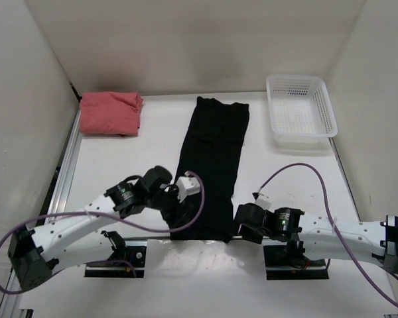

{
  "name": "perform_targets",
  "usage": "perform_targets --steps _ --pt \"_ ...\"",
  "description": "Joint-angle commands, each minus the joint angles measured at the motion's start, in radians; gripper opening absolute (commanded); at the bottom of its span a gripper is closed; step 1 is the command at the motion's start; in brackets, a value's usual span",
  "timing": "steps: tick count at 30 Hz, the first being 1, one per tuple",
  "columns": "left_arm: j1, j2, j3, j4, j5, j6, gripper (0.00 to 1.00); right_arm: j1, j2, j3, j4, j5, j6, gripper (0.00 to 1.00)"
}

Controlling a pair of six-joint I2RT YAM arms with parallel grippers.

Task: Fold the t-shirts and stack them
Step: Grab the bottom of the folded rectangular tshirt with both arms

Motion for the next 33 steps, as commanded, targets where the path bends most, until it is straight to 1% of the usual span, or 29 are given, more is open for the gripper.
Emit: perform_targets --steps 1,3,5,6,8,10,11,12,13,14,15,16,17,18,19,20,21,22,23,24,25,26,27,28,29,30,31,32,33 --pt "-0.006 0.128 0.153 -0.240 -0.009 0.000 0.76 -0.002 0.008 0.049 -0.012 0.034 -0.018 0.67" --pt "-0.006 0.091 0.132 -0.221 0.000 0.000 0.80 -0.002 0.008 0.049 -0.012 0.034 -0.018 0.67" --pt "-0.041 0.062 0.097 -0.212 -0.027 0.000 0.82 -0.002 0.008 0.049 -0.012 0.034 -0.018 0.67" --pt "-0.041 0.053 0.096 -0.212 -0.048 0.000 0.82 -0.002 0.008 0.049 -0.012 0.034 -0.018 0.67" --pt "-0.053 0.030 0.067 -0.212 -0.145 0.000 0.82 -0.002 0.008 0.049 -0.012 0.034 -0.018 0.67" --pt "-0.081 -0.077 -0.023 -0.124 -0.251 0.000 0.85 -0.002 -0.001 0.038 -0.012 0.034 -0.018 0.67" --pt "-0.092 -0.139 -0.078 -0.059 -0.348 0.000 0.86 -0.002 -0.001 0.027 -0.012 0.034 -0.018 0.67" --pt "-0.092 -0.206 -0.208 -0.001 -0.374 0.000 0.88 -0.002 -0.001 0.027 -0.012 0.034 -0.018 0.67" --pt "-0.092 -0.348 -0.273 0.089 -0.374 0.000 0.89 -0.002 -0.001 0.018 -0.012 0.024 -0.018 0.67" --pt "-0.092 -0.413 -0.331 0.127 -0.356 0.000 0.90 -0.002 -0.001 0.018 -0.012 0.024 -0.009 0.67" --pt "-0.081 -0.469 -0.391 0.151 -0.313 0.000 0.90 -0.002 -0.001 0.018 -0.012 0.024 -0.009 0.67" --pt "-0.081 -0.521 -0.391 0.161 -0.261 0.000 0.90 -0.002 -0.001 0.009 -0.012 0.024 -0.009 0.67" --pt "-0.081 -0.521 -0.391 0.161 -0.172 0.000 0.90 -0.002 -0.001 0.009 -0.012 0.015 0.001 0.67" --pt "-0.081 -0.503 -0.360 0.161 -0.155 0.000 0.90 -0.002 -0.001 0.009 -0.002 0.015 0.001 0.67" --pt "-0.081 -0.439 -0.341 0.161 -0.154 0.000 0.92 -0.002 -0.010 0.009 -0.002 0.015 0.001 0.67" --pt "-0.092 -0.388 -0.310 0.161 -0.188 0.000 0.93 -0.002 -0.011 0.009 -0.002 0.015 0.001 0.67" --pt "-0.104 -0.326 -0.269 0.161 -0.225 0.000 0.93 -0.002 -0.011 0.000 -0.002 0.015 0.001 0.67" --pt "-0.128 -0.252 -0.159 0.152 -0.278 0.000 0.93 -0.002 -0.011 -0.001 -0.002 0.015 0.001 0.67" --pt "-0.129 -0.095 -0.098 0.139 -0.379 0.000 0.92 -0.002 -0.020 -0.001 -0.002 0.015 0.001 0.67" --pt "-0.129 -0.017 -0.029 0.031 -0.404 0.000 0.87 -0.002 -0.020 -0.001 -0.002 0.015 0.001 0.67" --pt "-0.119 0.052 0.101 -0.050 -0.391 0.000 0.85 -0.002 -0.030 -0.001 -0.011 0.024 0.001 0.67" --pt "-0.109 0.148 0.144 -0.125 -0.345 0.000 0.85 -0.002 -0.031 -0.001 -0.012 0.024 0.001 0.67" --pt "-0.099 0.173 0.165 -0.184 -0.208 0.000 0.85 -0.002 -0.043 -0.001 -0.012 0.036 0.001 0.67" --pt "-0.099 0.183 0.165 -0.235 -0.157 0.000 0.85 -0.002 -0.043 -0.001 -0.012 0.046 0.001 0.67" --pt "-0.099 0.174 0.144 -0.235 -0.117 0.000 0.85 -0.002 -0.052 -0.001 -0.012 0.046 0.001 0.67" --pt "-0.108 0.163 0.129 -0.249 -0.087 0.000 0.85 -0.002 -0.052 -0.001 -0.012 0.046 0.001 0.66" --pt "-0.124 0.149 0.097 -0.232 -0.117 0.000 0.85 -0.002 -0.052 -0.001 -0.012 0.046 0.001 0.66" --pt "-0.110 0.140 0.096 -0.218 -0.142 0.000 0.85 -0.002 -0.052 -0.001 -0.012 0.046 0.013 0.66" --pt "-0.098 0.140 0.096 -0.218 -0.133 0.000 0.85 -0.002 -0.043 0.009 -0.012 0.046 0.013 0.66"
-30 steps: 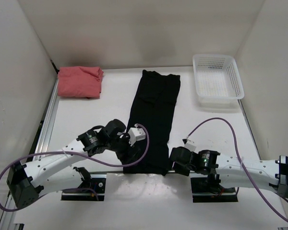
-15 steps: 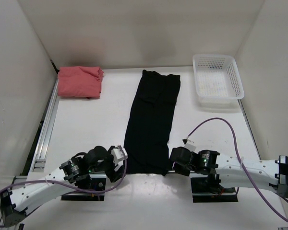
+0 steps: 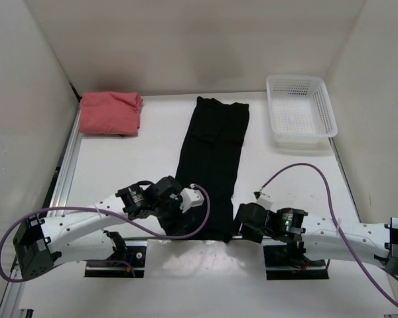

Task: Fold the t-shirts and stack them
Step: Grab the bottom of the folded rectangular tshirt with both arms

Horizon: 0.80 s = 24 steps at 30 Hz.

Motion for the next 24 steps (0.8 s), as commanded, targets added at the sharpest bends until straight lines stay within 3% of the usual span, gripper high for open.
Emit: perform_targets --steps 1,5,11,14,16,18,21,24 --pt "0.019 -0.029 -0.017 -0.094 0.067 0.000 0.85 -0.001 -0.001 0.003 -0.004 0.032 0.011 0.66" --pt "0.028 -0.029 -0.067 -0.056 0.069 0.000 0.87 -0.011 0.060 0.026 0.025 0.044 -0.026 0.66" --pt "-0.005 -0.120 -0.204 0.112 -0.201 0.000 0.87 -0.011 0.072 0.042 0.025 0.033 -0.029 0.66" --pt "-0.074 -0.252 -0.302 0.209 -0.319 0.000 0.87 -0.011 0.063 0.022 0.034 0.033 -0.009 0.66" --pt "-0.101 -0.403 -0.376 0.258 -0.320 0.000 0.88 -0.011 0.054 0.022 0.034 0.033 -0.009 0.66" --pt "-0.110 -0.573 -0.429 0.258 -0.252 0.000 0.88 -0.011 0.054 0.013 0.034 0.033 0.003 0.66" --pt "-0.110 -0.710 -0.468 0.246 -0.095 0.000 0.88 -0.011 0.045 0.013 0.034 0.033 0.003 0.66" --pt "-0.110 -0.680 -0.442 0.136 -0.021 0.000 0.89 -0.011 0.045 0.013 0.034 0.033 0.003 0.66"
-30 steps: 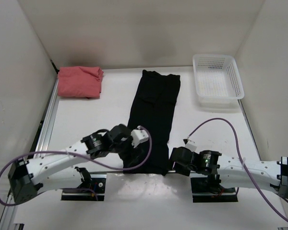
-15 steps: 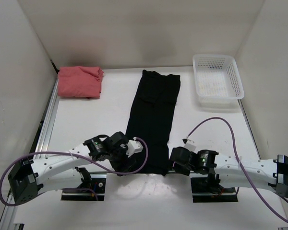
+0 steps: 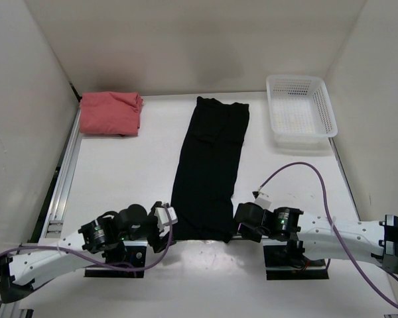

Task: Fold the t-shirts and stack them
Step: Grab the bottom of the folded rectangular tshirt with both arms

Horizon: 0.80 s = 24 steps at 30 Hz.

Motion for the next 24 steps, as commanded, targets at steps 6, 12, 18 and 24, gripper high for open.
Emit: perform_targets --steps 6,12,18,24 --pt "-0.005 0.163 0.108 -0.189 0.082 -0.001 0.89 -0.003 -0.020 -0.001 0.010 0.009 0.009 0.66" --pt "-0.005 0.164 0.055 -0.114 0.045 -0.001 0.96 -0.003 -0.040 -0.021 0.010 0.009 0.038 0.66" --pt "-0.005 0.603 0.290 -0.193 0.004 -0.001 0.91 -0.003 0.038 0.030 0.010 0.009 -0.006 0.66" --pt "0.029 0.596 0.244 -0.133 0.013 -0.001 0.91 -0.003 0.087 0.062 0.046 0.009 -0.049 0.66"
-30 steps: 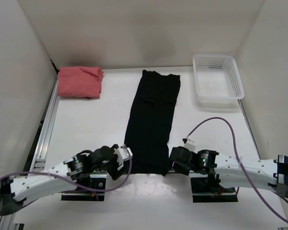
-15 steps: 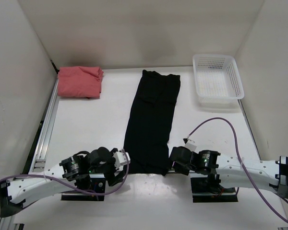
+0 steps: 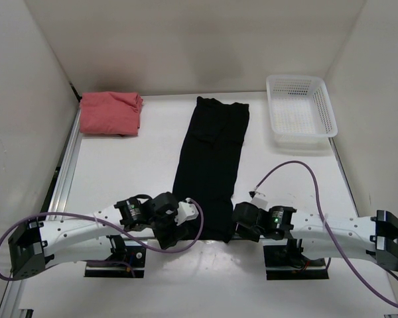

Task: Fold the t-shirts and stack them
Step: Grab the bottom of the folded rectangular tshirt with both arms

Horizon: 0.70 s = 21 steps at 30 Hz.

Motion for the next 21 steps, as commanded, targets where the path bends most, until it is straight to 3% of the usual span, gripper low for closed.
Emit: perform_targets --steps 1,8,15,21 --pt "0.030 -0.029 -0.012 0.013 0.019 0.000 0.91 -0.003 0.006 0.039 0.041 0.001 -0.031 0.66" --pt "0.052 -0.015 -0.075 0.055 0.108 0.000 0.91 -0.003 0.025 0.020 0.090 -0.008 -0.021 0.66" --pt "0.173 0.026 -0.089 0.187 0.132 0.000 0.90 -0.003 0.043 0.029 0.090 -0.008 -0.002 0.65" --pt "0.196 0.026 -0.076 0.187 0.213 0.000 0.78 -0.003 0.043 0.020 0.090 -0.008 0.008 0.62"
